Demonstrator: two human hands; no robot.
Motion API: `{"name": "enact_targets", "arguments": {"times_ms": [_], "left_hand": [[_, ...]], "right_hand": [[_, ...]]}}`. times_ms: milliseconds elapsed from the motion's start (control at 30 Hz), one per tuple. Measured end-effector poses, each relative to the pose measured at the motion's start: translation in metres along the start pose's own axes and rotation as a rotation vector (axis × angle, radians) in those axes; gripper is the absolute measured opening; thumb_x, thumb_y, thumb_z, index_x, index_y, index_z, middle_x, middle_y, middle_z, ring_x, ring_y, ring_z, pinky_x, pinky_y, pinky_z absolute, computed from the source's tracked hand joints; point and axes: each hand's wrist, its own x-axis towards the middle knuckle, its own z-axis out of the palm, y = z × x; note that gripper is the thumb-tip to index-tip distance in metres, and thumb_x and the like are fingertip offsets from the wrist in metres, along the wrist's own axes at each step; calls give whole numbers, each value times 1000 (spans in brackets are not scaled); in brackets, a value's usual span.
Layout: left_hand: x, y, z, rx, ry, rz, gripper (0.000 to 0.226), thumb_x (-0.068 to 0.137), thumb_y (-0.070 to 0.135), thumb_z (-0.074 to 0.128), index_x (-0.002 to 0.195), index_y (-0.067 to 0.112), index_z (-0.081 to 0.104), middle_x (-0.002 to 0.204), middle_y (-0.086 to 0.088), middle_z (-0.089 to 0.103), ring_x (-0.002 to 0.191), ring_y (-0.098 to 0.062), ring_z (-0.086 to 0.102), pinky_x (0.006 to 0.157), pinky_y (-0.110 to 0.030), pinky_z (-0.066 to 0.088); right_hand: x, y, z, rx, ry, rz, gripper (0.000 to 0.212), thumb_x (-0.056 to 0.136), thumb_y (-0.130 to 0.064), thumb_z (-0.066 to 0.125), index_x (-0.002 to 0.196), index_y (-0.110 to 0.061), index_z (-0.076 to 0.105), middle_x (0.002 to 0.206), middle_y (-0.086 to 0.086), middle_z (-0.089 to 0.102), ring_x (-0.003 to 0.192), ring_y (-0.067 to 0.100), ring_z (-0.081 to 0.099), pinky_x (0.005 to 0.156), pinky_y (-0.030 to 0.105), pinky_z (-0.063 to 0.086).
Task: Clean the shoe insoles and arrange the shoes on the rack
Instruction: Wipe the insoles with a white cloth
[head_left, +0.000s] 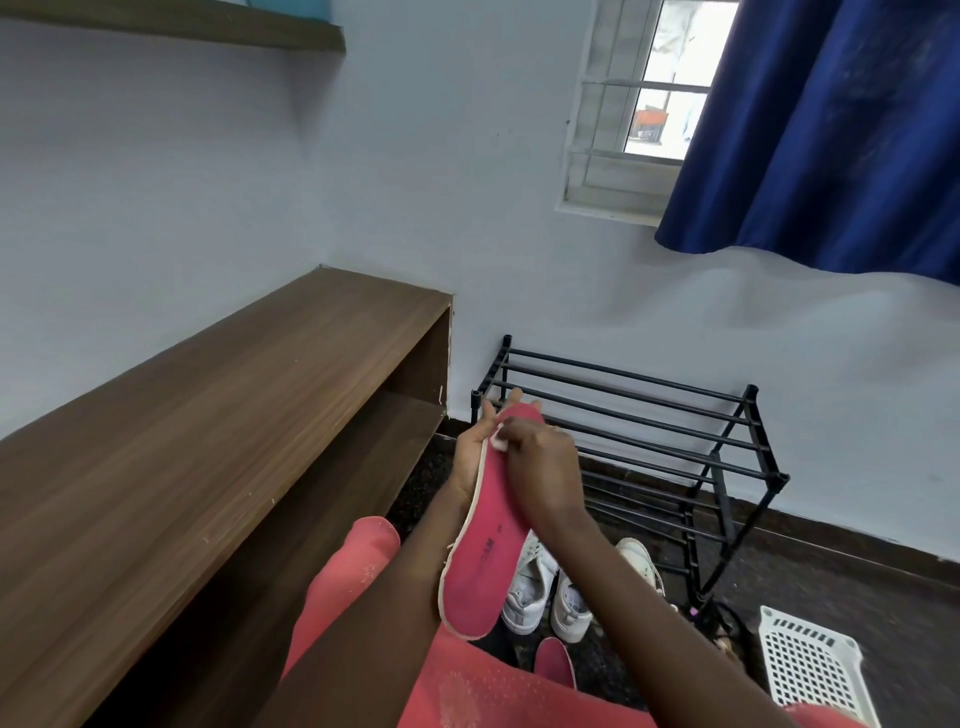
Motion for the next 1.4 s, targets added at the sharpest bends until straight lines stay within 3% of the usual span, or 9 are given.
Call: {"name": "enact_targets", "arguments": {"times_ms": [167, 300, 433, 567, 767, 933, 1067, 1233, 1400], "left_hand": [[3, 13, -9, -25, 101, -41, 51, 94, 56, 28, 112, 25, 64, 115, -6, 66, 98, -31, 61, 75, -38, 50], [4, 22, -9, 53, 75, -88, 63, 83, 62, 40, 117, 12, 59, 104, -12, 68, 78, -26, 63, 72, -32, 47], [0, 15, 8, 137, 34, -156, 68, 79, 64, 52, 120, 10, 61, 111, -17, 64, 88, -28, 65, 81, -36, 53], [0, 5, 14, 104, -58, -21, 45, 56, 43, 82, 81, 7, 76, 86, -10, 72, 84, -17, 70, 78, -27, 56], [9, -3, 12, 66, -41, 35, 54, 29, 37, 97, 73, 13, 76, 76, -4, 69, 76, -13, 69, 75, -25, 53], [-3, 7, 25, 14, 21, 16, 40, 66, 37, 67, 76, 0, 74, 77, -17, 70, 64, -21, 71, 51, -27, 56], [0, 13, 12, -11, 37, -107, 74, 92, 64, 23, 142, 12, 38, 142, -18, 43, 88, -31, 68, 72, -37, 57], [-1, 15, 7, 68, 103, -141, 77, 89, 67, 26, 109, 6, 69, 104, -13, 69, 90, -26, 59, 76, -34, 51], [-5, 13, 15, 184, 131, -124, 75, 80, 63, 43, 109, -4, 62, 101, -15, 65, 93, -25, 63, 88, -36, 48]], "right_hand": [[-37, -20, -5, 160, 79, -137, 20, 60, 10, 57, 60, -6, 69, 74, 6, 73, 67, 17, 69, 66, 22, 51], [-58, -35, -8, 123, 109, -298, 16, 69, -1, 56, 61, -6, 69, 79, 6, 73, 72, 17, 69, 67, 22, 49], [-24, -23, -12, 32, 109, -250, 27, 71, -8, 42, 60, -6, 67, 72, 7, 70, 65, 20, 67, 58, 28, 52], [21, -3, -17, -11, 41, -117, 18, 70, -3, 54, 60, -4, 68, 68, 9, 69, 60, 25, 66, 53, 27, 52], [45, 10, -17, -137, 6, -14, 19, 74, -4, 47, 59, -4, 58, 67, 10, 61, 63, 29, 58, 56, 24, 27], [15, -11, -13, -53, 36, -69, 20, 73, 0, 55, 61, -7, 69, 65, 4, 67, 57, 18, 62, 56, 23, 34], [-19, -26, -18, 50, 109, -78, 17, 62, 8, 63, 61, -7, 70, 69, 4, 71, 60, 17, 66, 60, 25, 49], [-48, -31, -16, -41, 89, -176, 12, 61, 2, 64, 64, -8, 70, 80, 4, 71, 63, 23, 66, 58, 29, 51], [-29, -12, -10, -272, -27, -105, 16, 62, 1, 74, 77, -3, 71, 85, 12, 67, 60, 30, 65, 49, 29, 52]]}}
